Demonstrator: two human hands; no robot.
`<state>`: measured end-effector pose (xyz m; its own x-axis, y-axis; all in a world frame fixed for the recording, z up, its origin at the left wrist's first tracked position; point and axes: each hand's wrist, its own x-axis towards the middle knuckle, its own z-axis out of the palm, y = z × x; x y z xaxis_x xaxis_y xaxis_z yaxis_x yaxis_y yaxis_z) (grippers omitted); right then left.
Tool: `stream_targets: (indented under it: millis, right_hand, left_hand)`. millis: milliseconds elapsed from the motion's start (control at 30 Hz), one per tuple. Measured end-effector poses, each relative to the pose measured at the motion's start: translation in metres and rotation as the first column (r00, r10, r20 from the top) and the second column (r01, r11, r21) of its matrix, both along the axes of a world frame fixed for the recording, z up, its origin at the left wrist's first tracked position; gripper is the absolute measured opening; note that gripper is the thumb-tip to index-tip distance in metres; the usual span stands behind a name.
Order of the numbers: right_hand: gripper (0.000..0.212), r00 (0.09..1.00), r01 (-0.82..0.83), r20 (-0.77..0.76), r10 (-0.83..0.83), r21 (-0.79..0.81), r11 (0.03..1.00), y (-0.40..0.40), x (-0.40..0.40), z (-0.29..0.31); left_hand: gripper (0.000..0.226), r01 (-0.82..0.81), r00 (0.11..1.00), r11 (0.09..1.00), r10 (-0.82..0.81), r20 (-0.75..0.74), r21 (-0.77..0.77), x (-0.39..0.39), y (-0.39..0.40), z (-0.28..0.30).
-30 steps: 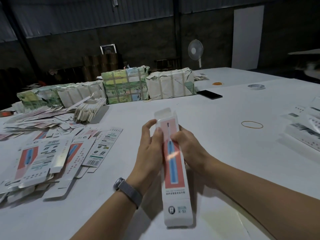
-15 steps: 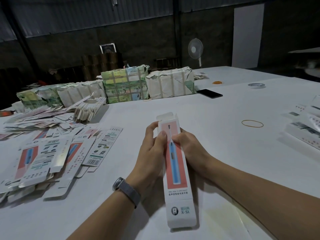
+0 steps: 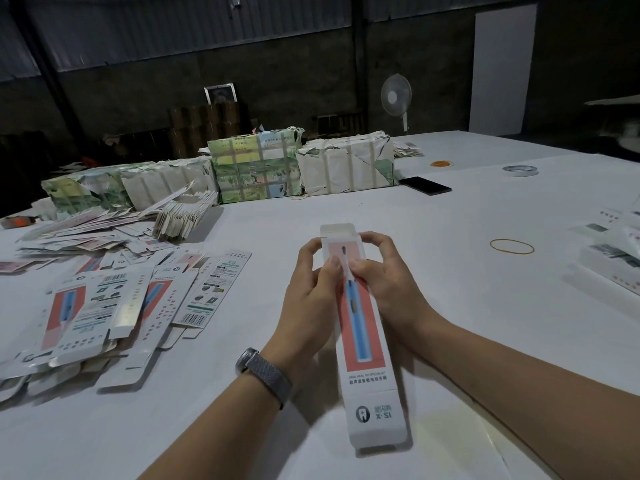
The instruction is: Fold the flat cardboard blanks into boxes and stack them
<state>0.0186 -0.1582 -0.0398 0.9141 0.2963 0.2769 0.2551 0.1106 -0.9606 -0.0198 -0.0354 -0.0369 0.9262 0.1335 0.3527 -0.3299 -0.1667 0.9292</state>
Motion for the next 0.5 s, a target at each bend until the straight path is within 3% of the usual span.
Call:
stream_targets:
  millis: [133, 500]
  right_hand:
    - [0.008, 0.999, 0.018, -0.026, -0.018, -0.003, 1.000, -0.0033, 0.0023, 0.0033]
    - [0.009, 0.993, 0.117, 0.004, -0.117, 0.045, 0.992, -0.0068, 0.0072, 0.0012]
  left_hand:
    - [0.017, 0.014, 1.000, 0.999, -0.015, -0.025, -0.032, 0.0002, 0.0004, -0.0029]
    - [0.019, 0.086, 0.987, 0.996, -0.082, -0.135, 0.023, 0.0020, 0.0001, -0.0056]
